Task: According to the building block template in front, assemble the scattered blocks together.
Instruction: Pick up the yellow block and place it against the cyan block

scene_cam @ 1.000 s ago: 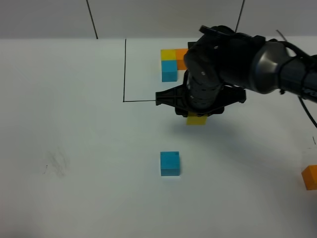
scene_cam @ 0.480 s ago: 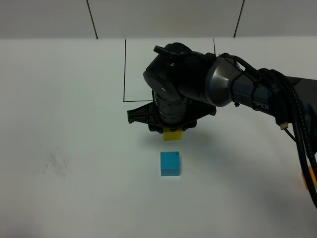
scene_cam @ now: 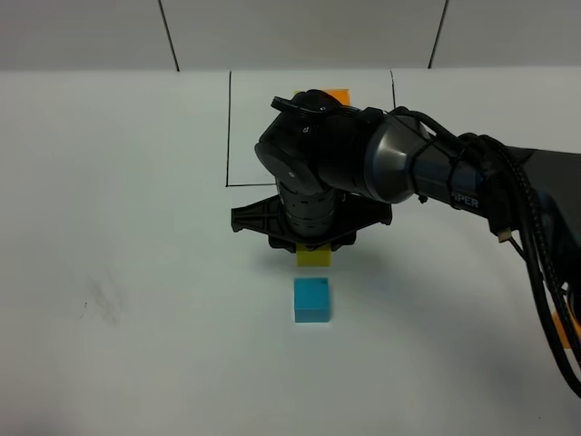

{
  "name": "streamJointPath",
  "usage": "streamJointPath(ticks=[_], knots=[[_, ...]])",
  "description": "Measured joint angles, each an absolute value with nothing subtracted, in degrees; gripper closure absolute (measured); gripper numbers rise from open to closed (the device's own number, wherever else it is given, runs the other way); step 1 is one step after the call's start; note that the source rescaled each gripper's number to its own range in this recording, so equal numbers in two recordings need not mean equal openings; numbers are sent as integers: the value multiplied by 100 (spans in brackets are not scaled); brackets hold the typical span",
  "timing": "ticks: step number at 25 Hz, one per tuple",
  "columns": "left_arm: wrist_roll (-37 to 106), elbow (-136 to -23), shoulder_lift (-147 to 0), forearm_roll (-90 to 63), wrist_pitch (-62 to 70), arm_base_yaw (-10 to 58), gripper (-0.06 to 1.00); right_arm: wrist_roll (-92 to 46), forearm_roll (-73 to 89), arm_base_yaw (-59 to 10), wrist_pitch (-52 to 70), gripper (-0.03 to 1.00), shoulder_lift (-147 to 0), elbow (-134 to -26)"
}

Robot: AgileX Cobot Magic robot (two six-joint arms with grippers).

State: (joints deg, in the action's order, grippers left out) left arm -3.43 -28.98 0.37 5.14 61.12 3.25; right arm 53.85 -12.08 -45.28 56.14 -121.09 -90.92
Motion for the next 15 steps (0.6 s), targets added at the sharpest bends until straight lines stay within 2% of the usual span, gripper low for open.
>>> streamJointPath(ticks=[15], knots=[[-343, -2898, 37, 514, 6112, 325, 30, 5384, -1003, -4528, 5489, 71, -12480, -9092]])
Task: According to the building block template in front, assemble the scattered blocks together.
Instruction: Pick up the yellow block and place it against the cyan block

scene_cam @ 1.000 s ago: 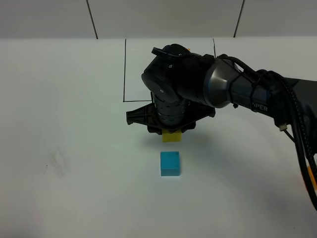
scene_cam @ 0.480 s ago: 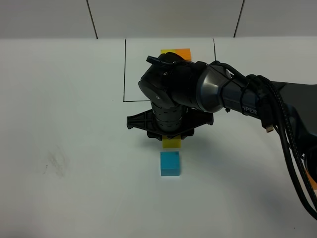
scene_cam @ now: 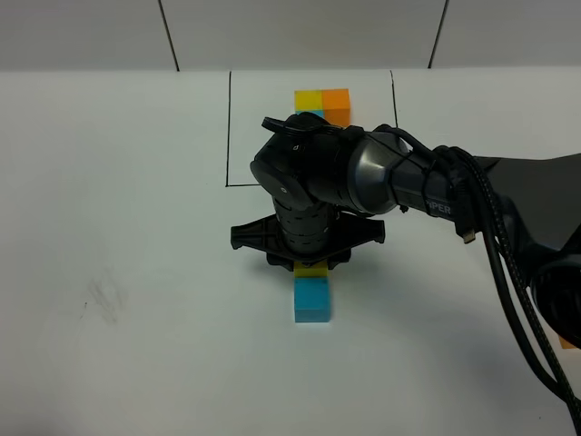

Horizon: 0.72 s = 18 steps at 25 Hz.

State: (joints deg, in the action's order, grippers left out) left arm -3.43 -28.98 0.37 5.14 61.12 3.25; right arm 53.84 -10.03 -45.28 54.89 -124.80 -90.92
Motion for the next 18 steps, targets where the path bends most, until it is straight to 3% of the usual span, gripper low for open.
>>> streamJointPath(ticks=[18], knots=[[-343, -2898, 37, 514, 6112, 325, 30, 5427, -934, -4528, 5418, 71, -12707, -9104]])
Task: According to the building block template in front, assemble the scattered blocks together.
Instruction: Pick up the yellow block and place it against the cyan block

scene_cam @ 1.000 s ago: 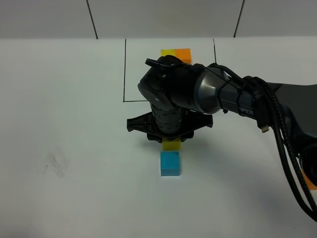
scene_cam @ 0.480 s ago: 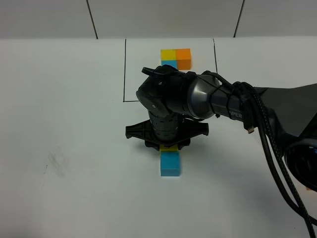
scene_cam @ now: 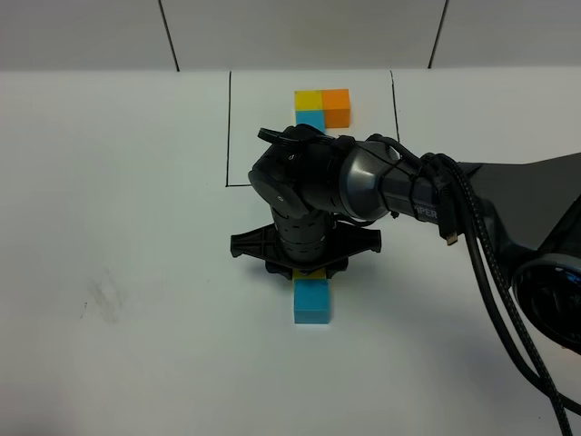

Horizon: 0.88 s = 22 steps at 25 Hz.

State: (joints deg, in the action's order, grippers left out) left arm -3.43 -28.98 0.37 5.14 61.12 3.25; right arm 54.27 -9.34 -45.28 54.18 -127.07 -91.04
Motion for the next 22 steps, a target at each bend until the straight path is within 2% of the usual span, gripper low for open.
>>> streamJointPath(ticks=[15, 16, 18, 22], knots=[[-338, -2898, 37, 514, 6112, 325, 30, 5360, -1016, -4528, 5433, 70, -12697, -9104], [-338, -2898, 37, 514, 6112, 325, 30, 5347, -1082, -4528, 5439, 67, -12691, -9104], [-338, -2898, 37, 514, 6112, 325, 30, 5302, -1231, -4528, 5466, 52, -12666, -9104], [-338, -2898, 37, 514, 6112, 325, 30, 5187, -1573, -4528, 5481, 18, -12411, -9098]])
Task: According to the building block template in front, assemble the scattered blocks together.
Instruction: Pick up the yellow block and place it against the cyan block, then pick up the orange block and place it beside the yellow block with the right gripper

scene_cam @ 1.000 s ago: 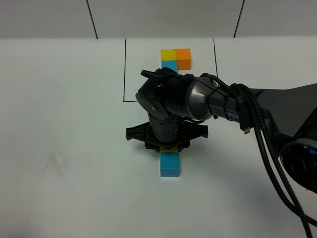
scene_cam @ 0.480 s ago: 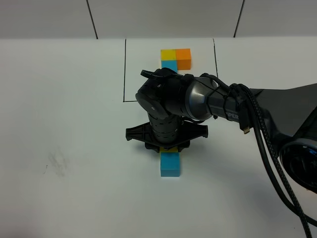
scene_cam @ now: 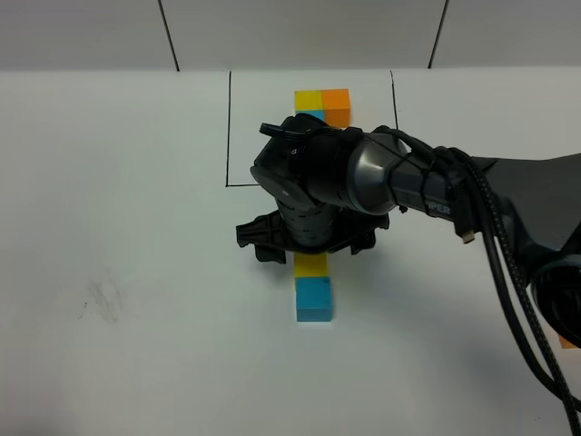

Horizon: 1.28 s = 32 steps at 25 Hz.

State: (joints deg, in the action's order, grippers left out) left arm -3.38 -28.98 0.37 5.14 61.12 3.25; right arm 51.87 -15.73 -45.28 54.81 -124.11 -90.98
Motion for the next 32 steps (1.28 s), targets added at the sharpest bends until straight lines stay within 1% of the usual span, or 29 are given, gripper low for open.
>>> streamJointPath(ticks=[2, 4, 8, 11, 15, 18, 23, 26, 29, 32], knots=[[-338, -2898, 37, 514, 6112, 325, 30, 5128, -1848, -4528, 5481, 5, -12166, -9098], [-338, -2898, 37, 514, 6112, 325, 30, 5122, -2264, -4528, 5495, 0, -11929, -9098], [-338, -2898, 37, 514, 6112, 325, 30, 5122, -3483, -4465, 5799, -3, -11134, -9098], [-338, -2898, 37, 514, 6112, 325, 30, 4921, -3931, -4158, 6126, -3, -10436, -9098], [-338, -2898, 37, 514, 6112, 325, 30, 4008, -3995, -3418, 6678, -3, -9506, -9098], [-338, -2898, 37, 514, 6112, 325, 30, 2931, -3820, -2762, 6868, -3, -8891, -9098], [-338, -2898, 37, 514, 6112, 325, 30, 1229, -2527, -1192, 6939, -2, -7775, -9098], [-338, -2898, 37, 514, 6112, 325, 30, 415, -1748, -362, 6965, -2, -7328, -9073], [-338, -2898, 37, 514, 6112, 325, 30, 0, -1157, 235, 6965, -1, -7010, -8802], [-338, -2898, 37, 514, 6112, 325, 30, -228, -927, 583, 6965, 2, -6755, -8051]])
